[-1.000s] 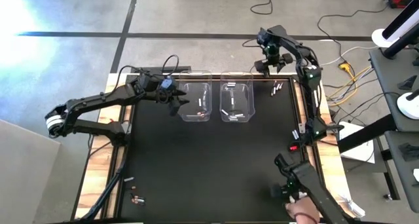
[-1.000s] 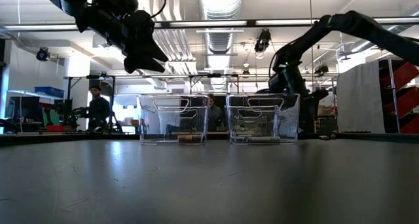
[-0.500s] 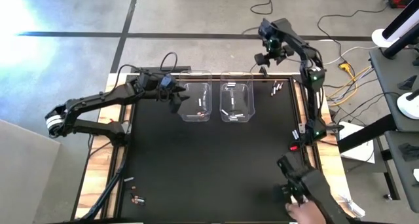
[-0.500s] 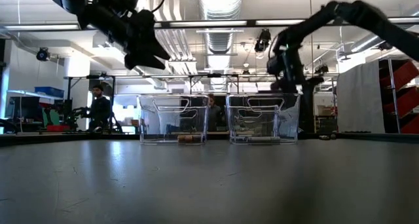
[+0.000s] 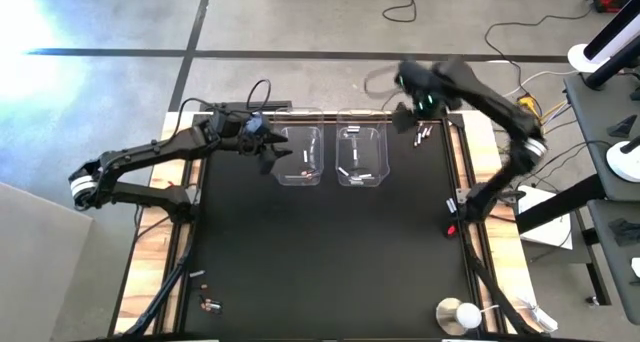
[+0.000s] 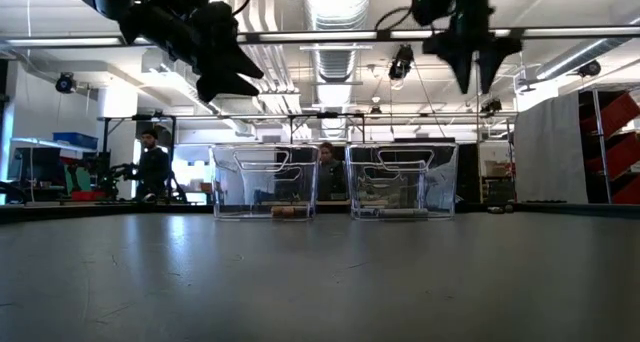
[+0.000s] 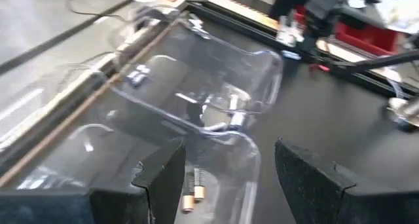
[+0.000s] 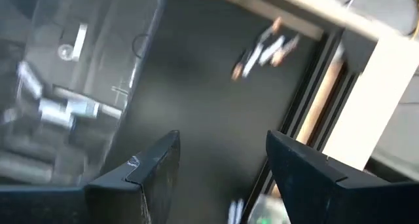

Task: Sort batteries
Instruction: Put the white battery into the right transparent bin

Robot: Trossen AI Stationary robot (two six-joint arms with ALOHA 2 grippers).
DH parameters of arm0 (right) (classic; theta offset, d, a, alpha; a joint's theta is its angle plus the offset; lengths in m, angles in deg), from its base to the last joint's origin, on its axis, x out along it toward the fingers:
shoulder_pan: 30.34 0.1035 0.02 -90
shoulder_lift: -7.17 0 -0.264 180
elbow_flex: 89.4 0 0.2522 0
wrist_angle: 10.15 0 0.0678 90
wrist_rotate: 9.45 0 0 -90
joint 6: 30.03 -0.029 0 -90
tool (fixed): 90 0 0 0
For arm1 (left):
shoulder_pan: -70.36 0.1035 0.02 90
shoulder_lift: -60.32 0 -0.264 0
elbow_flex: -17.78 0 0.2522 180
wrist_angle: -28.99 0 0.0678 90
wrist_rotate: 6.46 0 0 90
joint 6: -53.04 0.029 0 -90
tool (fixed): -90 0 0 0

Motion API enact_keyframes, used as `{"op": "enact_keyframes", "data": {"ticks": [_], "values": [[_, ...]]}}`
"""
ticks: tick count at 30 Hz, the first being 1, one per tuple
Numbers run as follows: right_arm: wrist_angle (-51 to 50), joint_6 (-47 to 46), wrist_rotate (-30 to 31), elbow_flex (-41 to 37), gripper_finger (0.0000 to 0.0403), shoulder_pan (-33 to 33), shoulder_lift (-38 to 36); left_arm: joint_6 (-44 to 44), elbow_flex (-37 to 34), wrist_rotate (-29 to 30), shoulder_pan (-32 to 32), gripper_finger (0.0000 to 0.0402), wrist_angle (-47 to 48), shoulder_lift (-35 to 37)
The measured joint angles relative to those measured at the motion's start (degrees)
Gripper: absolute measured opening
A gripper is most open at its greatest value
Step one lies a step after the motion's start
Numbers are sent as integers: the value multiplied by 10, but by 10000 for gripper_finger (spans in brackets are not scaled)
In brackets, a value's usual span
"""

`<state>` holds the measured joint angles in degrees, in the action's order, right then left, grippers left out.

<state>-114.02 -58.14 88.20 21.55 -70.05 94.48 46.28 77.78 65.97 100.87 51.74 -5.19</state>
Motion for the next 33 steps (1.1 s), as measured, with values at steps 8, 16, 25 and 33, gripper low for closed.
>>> {"op": "enact_keyframes", "data": {"ticks": [8,16,25,33], "values": [[0,-258,-26,-227,219,265,-166,11,-1,-2,-22,213,-1,0],[9,-347,-77,-354,219,447,-142,5,-1,-11,-24,213,-5,0],[22,-173,-97,-441,219,417,-81,-11,-2,-15,-32,213,-5,0],[93,-40,-101,-505,219,350,-34,-31,-2,-15,-50,213,-4,0]]}}
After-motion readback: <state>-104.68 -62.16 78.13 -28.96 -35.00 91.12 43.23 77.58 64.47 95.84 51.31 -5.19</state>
